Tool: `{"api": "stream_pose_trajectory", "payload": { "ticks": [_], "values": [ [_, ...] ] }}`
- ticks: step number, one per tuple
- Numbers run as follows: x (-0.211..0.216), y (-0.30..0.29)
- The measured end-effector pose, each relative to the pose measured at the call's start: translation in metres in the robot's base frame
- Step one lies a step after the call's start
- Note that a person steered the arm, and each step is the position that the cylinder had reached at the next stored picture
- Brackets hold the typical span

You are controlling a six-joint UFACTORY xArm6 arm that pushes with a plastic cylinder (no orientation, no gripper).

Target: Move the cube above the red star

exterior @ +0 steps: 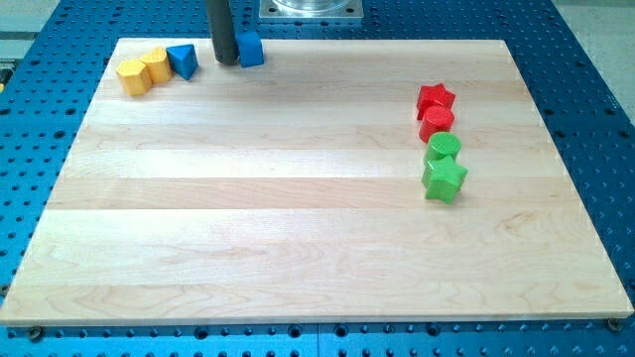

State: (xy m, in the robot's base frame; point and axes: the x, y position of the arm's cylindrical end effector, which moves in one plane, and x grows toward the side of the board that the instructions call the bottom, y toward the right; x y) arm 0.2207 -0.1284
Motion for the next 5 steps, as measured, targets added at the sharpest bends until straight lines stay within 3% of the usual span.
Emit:
{"api": "stream_pose_trajectory", "payload": {
  "ticks": [1,3,4,5],
  "values": [
    [-0.013,0.004],
    [0.031,0.126],
    [0.034,0.087],
    [0.05,0.117]
  ]
}}
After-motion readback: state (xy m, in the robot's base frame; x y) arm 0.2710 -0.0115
